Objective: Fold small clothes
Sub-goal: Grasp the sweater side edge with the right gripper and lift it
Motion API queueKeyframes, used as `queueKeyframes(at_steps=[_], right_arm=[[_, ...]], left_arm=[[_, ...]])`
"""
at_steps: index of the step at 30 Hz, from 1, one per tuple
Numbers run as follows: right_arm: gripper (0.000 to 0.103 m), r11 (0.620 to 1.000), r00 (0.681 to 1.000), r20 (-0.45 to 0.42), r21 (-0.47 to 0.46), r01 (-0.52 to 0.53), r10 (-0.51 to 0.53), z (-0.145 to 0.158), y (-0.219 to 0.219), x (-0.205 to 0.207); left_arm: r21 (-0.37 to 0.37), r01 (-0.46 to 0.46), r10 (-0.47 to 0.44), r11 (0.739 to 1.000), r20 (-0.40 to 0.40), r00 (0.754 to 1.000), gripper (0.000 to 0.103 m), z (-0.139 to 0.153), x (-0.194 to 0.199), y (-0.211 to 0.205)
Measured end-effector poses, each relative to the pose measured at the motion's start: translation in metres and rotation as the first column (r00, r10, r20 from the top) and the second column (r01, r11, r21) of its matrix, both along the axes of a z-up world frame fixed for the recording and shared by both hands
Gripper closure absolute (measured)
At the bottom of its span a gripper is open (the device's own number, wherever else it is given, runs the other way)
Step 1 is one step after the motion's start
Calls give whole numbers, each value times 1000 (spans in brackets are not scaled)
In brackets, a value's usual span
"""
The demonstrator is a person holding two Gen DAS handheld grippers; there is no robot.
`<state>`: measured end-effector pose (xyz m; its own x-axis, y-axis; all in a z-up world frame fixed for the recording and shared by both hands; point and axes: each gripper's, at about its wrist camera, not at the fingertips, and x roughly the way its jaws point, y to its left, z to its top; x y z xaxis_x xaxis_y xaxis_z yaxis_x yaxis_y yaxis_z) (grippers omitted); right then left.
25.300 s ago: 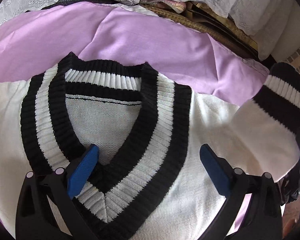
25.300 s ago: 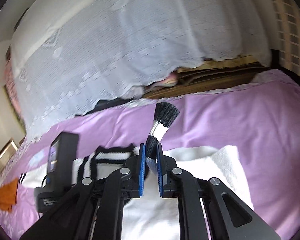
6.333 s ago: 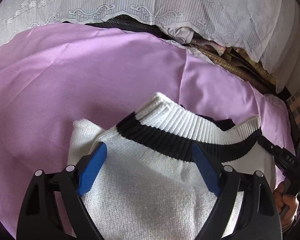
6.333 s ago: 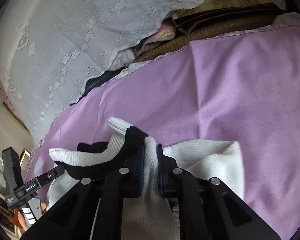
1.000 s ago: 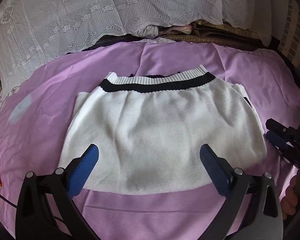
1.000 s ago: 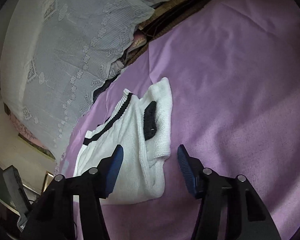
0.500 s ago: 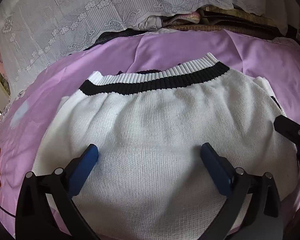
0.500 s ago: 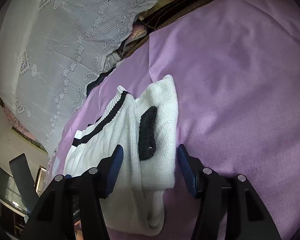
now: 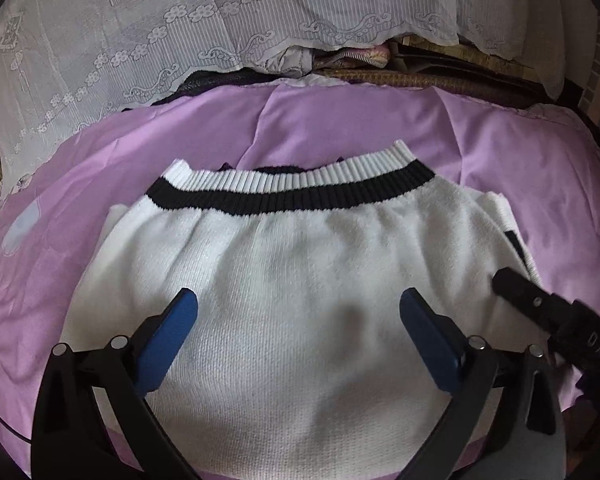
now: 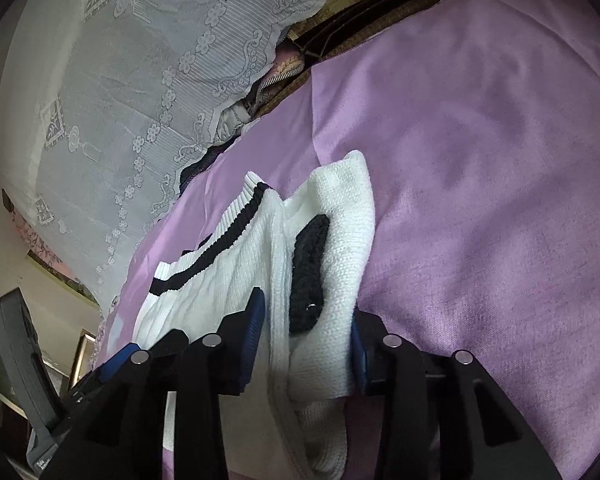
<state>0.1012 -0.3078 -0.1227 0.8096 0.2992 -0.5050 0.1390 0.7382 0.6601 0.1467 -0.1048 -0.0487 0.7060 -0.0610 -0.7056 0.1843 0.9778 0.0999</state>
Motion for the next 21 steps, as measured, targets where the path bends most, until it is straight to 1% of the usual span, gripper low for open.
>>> queueKeyframes(at_steps=[1, 2, 3, 5, 6, 7, 10, 12, 14, 15, 17, 19, 20, 21], right_arm=[[59, 1000, 1000, -1, 17, -6, 6, -2, -2, 0], [59, 1000, 1000, 0, 22, -9, 9, -2, -2, 0], [59, 1000, 1000, -3, 18, -12, 12, -2, -1, 0], [59, 1000, 1000, -8, -2, -11, 11, -2, 2, 0], [59, 1000, 1000, -11, -13, -9, 9, -2, 3, 0], [60, 1000, 1000, -14, -25, -8, 8, -2, 5, 0], [62, 999, 1000, -16, -48, -11, 10, 1, 8, 1], [62, 999, 1000, -17, -51, -18, 17, 2, 9, 3], [61, 999, 999, -23, -33, -24, 23, 0, 7, 4], [60, 1000, 999, -26, -14, -27, 26, -1, 5, 5], [59, 999, 999, -20, 25, -28, 28, -4, 1, 6], [59, 1000, 1000, -22, 24, -21, 21, -3, 2, 7], [61, 1000, 1000, -22, 22, -15, 15, -3, 2, 7], [67, 1000, 1000, -23, 25, -2, 2, -4, 1, 7]], left_arm=[[27, -6, 6, 1000, 13, 1000, 5, 3, 1, -7], [74, -15, 13, 997, 18, 1000, 5, 3, 5, -17], [113, -17, 16, 993, 9, 1000, 5, -1, 10, -26], [164, -15, 24, 986, -51, 998, 4, -19, 24, -39], [162, -25, 35, 986, -62, 997, 4, -27, 27, -41], [149, -36, 42, 988, -41, 998, 4, -30, 26, -41], [188, -28, 28, 982, 3, 1000, 5, -28, 21, -47], [205, -28, 23, 978, 26, 999, 5, -27, 17, -50], [208, -27, 21, 978, 33, 999, 5, -27, 17, -50], [198, -25, 19, 980, 28, 999, 4, -26, 17, -48], [156, -6, 5, 988, 4, 1000, 4, -24, 16, -41], [112, 9, -7, 994, -20, 1000, 4, -24, 11, -33], [100, 16, -13, 995, -24, 1000, 4, -25, 7, -29], [104, 22, -20, 994, -17, 1000, 4, -26, 3, -28]])
